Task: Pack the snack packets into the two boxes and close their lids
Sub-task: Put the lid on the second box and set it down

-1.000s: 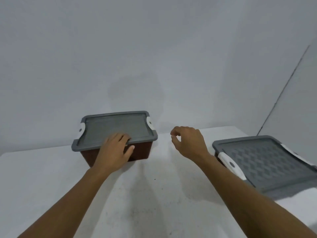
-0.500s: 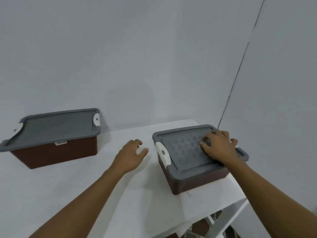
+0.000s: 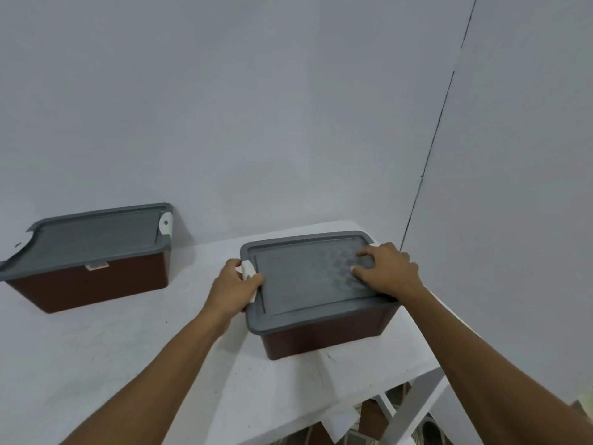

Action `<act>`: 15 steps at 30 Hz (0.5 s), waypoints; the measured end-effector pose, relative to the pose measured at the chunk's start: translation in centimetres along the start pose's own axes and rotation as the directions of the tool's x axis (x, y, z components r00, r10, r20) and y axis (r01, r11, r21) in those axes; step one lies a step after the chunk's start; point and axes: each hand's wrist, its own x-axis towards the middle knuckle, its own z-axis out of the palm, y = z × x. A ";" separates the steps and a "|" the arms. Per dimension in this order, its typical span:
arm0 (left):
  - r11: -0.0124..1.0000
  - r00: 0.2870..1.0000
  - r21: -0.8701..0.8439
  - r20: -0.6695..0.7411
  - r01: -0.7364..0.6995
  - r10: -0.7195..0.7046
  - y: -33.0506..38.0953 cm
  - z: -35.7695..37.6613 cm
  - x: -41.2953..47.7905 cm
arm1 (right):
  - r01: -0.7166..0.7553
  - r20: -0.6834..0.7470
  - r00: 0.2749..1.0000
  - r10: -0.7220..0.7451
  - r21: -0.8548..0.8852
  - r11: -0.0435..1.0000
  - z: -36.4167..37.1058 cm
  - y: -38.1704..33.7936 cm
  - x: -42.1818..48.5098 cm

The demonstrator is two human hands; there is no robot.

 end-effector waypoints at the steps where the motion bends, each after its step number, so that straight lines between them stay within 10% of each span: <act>1: 1.000 1.000 0.015 -0.013 0.009 -0.008 -0.2 -1.1 0.1 | 0.024 -0.008 1.000 -0.024 0.010 1.000 0.3 -0.6 -0.1; 10: 0.998 0.986 0.052 -0.164 0.032 -0.023 -2.9 -9.5 -1.0 | 0.293 -0.137 0.951 -0.276 0.120 0.949 4.1 -6.2 -0.8; 15: 0.965 0.978 -0.252 -0.172 0.070 -0.116 -2.1 -9.0 -3.0 | 0.251 -0.180 0.959 -0.217 0.194 0.948 3.8 -5.3 0.1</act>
